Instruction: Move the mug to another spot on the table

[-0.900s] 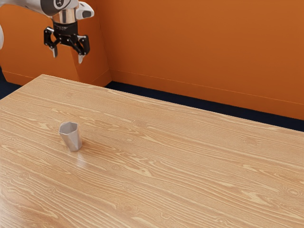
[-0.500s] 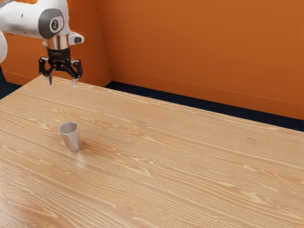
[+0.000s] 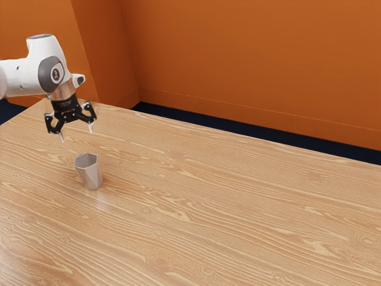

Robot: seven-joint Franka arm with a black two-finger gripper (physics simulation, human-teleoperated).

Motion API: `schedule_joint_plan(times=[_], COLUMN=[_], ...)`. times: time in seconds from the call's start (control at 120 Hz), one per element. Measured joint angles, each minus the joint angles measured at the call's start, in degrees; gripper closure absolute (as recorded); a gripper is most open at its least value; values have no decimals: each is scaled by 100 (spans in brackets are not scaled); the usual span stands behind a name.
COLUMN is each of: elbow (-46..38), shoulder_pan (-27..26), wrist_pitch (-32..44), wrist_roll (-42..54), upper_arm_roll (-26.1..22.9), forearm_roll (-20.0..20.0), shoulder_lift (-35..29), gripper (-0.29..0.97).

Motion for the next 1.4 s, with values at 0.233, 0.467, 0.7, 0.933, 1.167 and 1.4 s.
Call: schedule_joint_plan(times=[0.233,0.467,0.7,0.933,1.167,1.4], elbow=[-321,-334,-326,-324,-314,-317], shoulder_pan=[101,243,297,298,291,268], wrist_pitch=[668,980,1160,1245,1262,1232], wrist_roll=[-697,-1164,-1458,-1591,-1591,-1544], upper_arm_roll=[16,16,-37,-43,-57,-79], forearm_roll=[-449,-643,-623,-508,-333,-275], shoulder_lift=[277,633,858,896,895,886], gripper=[2,9,20,31,40,47])
